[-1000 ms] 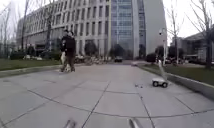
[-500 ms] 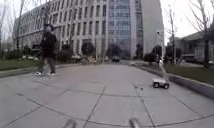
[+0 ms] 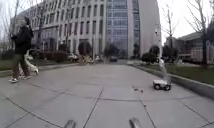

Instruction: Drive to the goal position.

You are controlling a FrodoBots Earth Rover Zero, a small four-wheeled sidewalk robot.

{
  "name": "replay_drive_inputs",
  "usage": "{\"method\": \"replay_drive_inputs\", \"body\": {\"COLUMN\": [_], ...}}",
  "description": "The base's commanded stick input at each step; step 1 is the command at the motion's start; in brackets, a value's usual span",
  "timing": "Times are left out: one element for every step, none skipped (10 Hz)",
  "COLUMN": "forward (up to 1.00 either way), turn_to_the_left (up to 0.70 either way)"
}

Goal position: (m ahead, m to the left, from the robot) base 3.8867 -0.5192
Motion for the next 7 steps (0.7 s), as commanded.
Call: {"method": "replay_drive_inputs", "body": {"forward": [0.7,0.7,0.7,0.7,0.7,0.7,0.7], "turn_to_the_left": [-0.14,-0.13,-0.05,0.0,0.0,0.0,0.0]}}
